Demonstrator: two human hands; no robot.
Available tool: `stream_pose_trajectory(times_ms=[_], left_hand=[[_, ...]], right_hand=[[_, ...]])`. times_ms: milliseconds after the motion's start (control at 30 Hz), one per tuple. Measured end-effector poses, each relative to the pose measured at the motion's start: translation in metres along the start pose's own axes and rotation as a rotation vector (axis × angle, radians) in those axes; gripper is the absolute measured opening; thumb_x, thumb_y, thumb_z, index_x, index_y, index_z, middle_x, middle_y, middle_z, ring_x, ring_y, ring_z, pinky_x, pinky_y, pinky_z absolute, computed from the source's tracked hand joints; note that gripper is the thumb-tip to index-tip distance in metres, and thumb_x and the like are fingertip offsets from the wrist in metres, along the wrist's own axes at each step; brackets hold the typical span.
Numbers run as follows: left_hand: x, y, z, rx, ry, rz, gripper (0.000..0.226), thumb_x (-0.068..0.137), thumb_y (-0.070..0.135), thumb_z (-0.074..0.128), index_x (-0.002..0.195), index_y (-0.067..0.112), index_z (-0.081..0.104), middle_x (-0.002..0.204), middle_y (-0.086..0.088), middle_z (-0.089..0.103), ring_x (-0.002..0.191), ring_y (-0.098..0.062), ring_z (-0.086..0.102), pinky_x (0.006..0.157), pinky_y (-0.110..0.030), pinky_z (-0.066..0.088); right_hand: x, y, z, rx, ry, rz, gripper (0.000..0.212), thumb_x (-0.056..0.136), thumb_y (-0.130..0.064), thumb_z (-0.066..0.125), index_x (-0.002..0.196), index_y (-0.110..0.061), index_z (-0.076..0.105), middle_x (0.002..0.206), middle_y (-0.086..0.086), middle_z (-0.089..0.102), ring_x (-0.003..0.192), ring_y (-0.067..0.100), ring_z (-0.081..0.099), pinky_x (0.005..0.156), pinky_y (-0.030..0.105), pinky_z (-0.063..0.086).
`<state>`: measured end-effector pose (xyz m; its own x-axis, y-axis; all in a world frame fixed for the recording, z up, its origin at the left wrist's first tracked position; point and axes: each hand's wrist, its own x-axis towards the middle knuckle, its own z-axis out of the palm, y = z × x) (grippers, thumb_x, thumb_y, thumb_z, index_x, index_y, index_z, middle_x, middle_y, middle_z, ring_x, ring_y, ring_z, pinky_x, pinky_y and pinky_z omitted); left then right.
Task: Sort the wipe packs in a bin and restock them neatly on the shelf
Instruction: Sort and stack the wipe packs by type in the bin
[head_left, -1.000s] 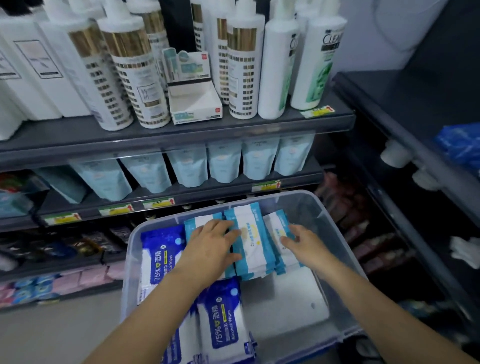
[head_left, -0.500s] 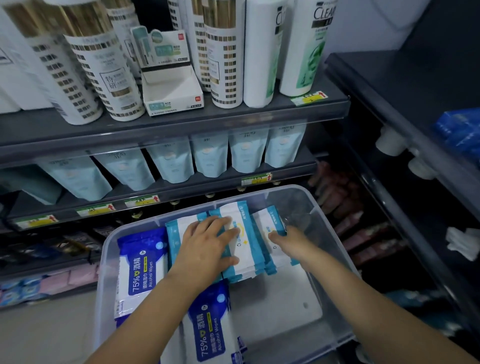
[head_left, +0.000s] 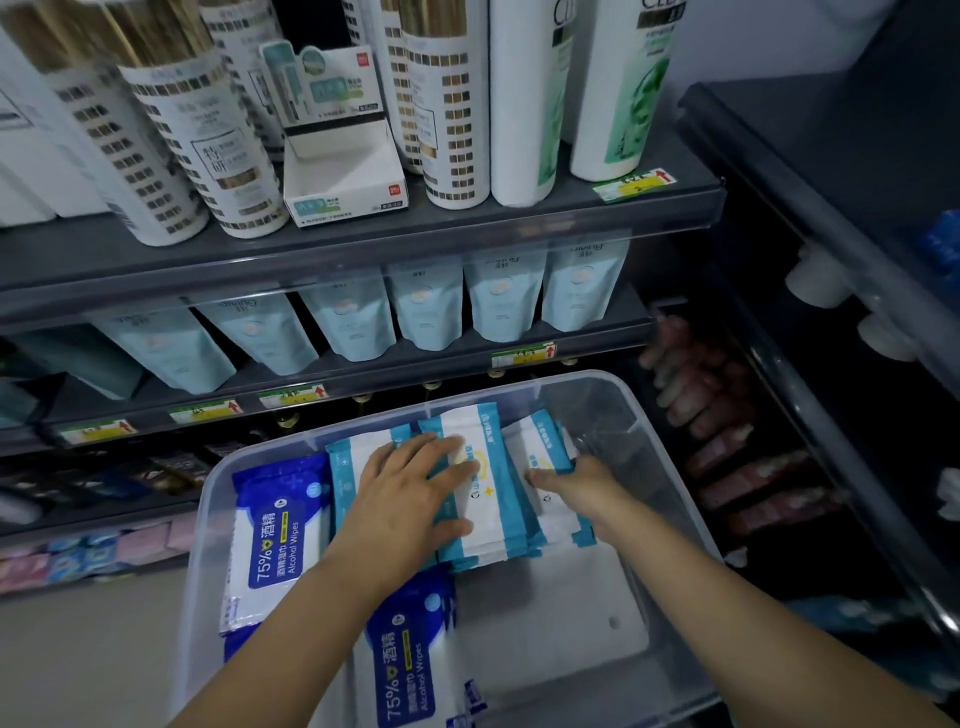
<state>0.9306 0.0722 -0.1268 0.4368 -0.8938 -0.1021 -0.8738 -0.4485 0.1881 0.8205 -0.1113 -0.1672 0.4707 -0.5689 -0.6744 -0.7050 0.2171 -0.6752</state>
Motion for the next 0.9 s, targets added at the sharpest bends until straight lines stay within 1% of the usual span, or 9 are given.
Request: stream_pose_trajectory(times_ms=[167, 300, 433, 533, 633, 733, 800, 867, 900], left_hand=[[-0.002, 0.003, -0.005, -0.043, -0.030, -0.004, 0.062, 0.086, 0.046, 0.062, 0.142, 0.033, 0.041, 0.155, 0.007, 0.027, 0.145, -0.019, 0.018, 0.116, -0.038, 0.008], [-0.002, 0.004, -0.010, -0.023, -0.083, -0.010, 0.062, 0.092, 0.050, 0.050, 0.148, 0.036, 0.026, 0.159, 0.011, 0.011, 0.147, -0.014, 0.004, 0.115, -0.031, -0.002], [-0.002, 0.002, -0.014, -0.067, -0.082, -0.027, 0.062, 0.090, 0.060, 0.043, 0.146, 0.035, 0.031, 0.157, 0.012, 0.018, 0.146, -0.013, 0.009, 0.116, -0.028, 0.004], [-0.003, 0.003, -0.019, -0.187, -0.014, -0.038, 0.091, 0.073, 0.084, 0.018, 0.143, 0.029, 0.039, 0.152, 0.010, 0.031, 0.143, -0.013, 0.021, 0.113, -0.023, 0.009], [-0.004, 0.014, -0.032, -0.544, 0.087, -0.177, 0.077, 0.079, 0.067, 0.032, 0.141, 0.024, 0.043, 0.144, 0.009, 0.044, 0.136, -0.011, 0.035, 0.109, -0.019, 0.021], [-0.005, 0.035, -0.052, -1.117, 0.128, -0.223, 0.055, 0.076, 0.053, 0.043, 0.125, 0.028, 0.052, 0.120, 0.025, 0.058, 0.115, 0.001, 0.054, 0.094, -0.012, 0.041], [-0.007, 0.045, -0.058, -1.402, 0.123, -0.262, 0.042, 0.077, 0.049, 0.048, 0.113, 0.029, 0.056, 0.105, 0.018, 0.069, 0.103, -0.003, 0.064, 0.088, -0.022, 0.051], [-0.008, 0.046, -0.062, -1.599, 0.126, -0.358, 0.042, 0.080, 0.046, 0.052, 0.116, 0.025, 0.056, 0.105, 0.006, 0.072, 0.100, -0.015, 0.068, 0.089, -0.037, 0.053], [-0.008, 0.044, -0.063, -1.643, 0.152, -0.401, 0.040, 0.083, 0.043, 0.052, 0.117, 0.022, 0.056, 0.104, 0.003, 0.073, 0.098, -0.016, 0.069, 0.086, -0.036, 0.055]], right_hand=[[-0.002, -0.001, 0.000, 0.055, -0.013, 0.002, 0.025, 0.081, -0.025, 0.071, 0.100, -0.018, 0.057, 0.098, 0.006, 0.067, 0.086, 0.026, 0.065, 0.067, 0.033, 0.053], [-0.011, -0.002, 0.000, 0.117, 0.022, -0.081, 0.027, 0.082, -0.018, 0.068, 0.107, -0.012, 0.062, 0.095, 0.005, 0.069, 0.084, 0.024, 0.067, 0.077, 0.040, 0.057], [-0.039, -0.012, -0.017, 0.131, 0.112, -0.213, 0.023, 0.082, -0.020, 0.068, 0.103, -0.013, 0.062, 0.092, 0.003, 0.069, 0.080, 0.021, 0.067, 0.067, 0.033, 0.054], [-0.067, -0.030, -0.035, 0.253, 0.092, -0.326, 0.017, 0.083, -0.017, 0.069, 0.100, -0.016, 0.066, 0.089, 0.002, 0.072, 0.078, 0.018, 0.068, 0.069, 0.033, 0.056], [-0.092, -0.051, -0.043, 0.400, -0.097, -0.397, 0.015, 0.084, -0.012, 0.067, 0.097, -0.020, 0.067, 0.093, 0.001, 0.074, 0.082, 0.016, 0.070, 0.072, 0.030, 0.056], [-0.107, -0.067, -0.031, 0.397, -0.242, -0.421, 0.021, 0.083, -0.013, 0.068, 0.104, -0.014, 0.067, 0.098, 0.003, 0.073, 0.090, 0.019, 0.069, 0.081, 0.032, 0.055], [-0.112, -0.072, -0.013, 0.337, -0.276, -0.433, 0.022, 0.082, -0.015, 0.069, 0.103, -0.017, 0.064, 0.098, 0.000, 0.073, 0.090, 0.014, 0.069, 0.080, 0.028, 0.055], [-0.112, -0.075, 0.001, 0.280, -0.316, -0.436, 0.024, 0.082, -0.017, 0.069, 0.104, -0.023, 0.060, 0.103, -0.002, 0.071, 0.095, 0.013, 0.068, 0.086, 0.030, 0.054], [-0.111, -0.075, 0.006, 0.274, -0.352, -0.432, 0.025, 0.083, -0.017, 0.068, 0.106, -0.024, 0.059, 0.106, -0.002, 0.071, 0.097, 0.014, 0.068, 0.087, 0.032, 0.054]])
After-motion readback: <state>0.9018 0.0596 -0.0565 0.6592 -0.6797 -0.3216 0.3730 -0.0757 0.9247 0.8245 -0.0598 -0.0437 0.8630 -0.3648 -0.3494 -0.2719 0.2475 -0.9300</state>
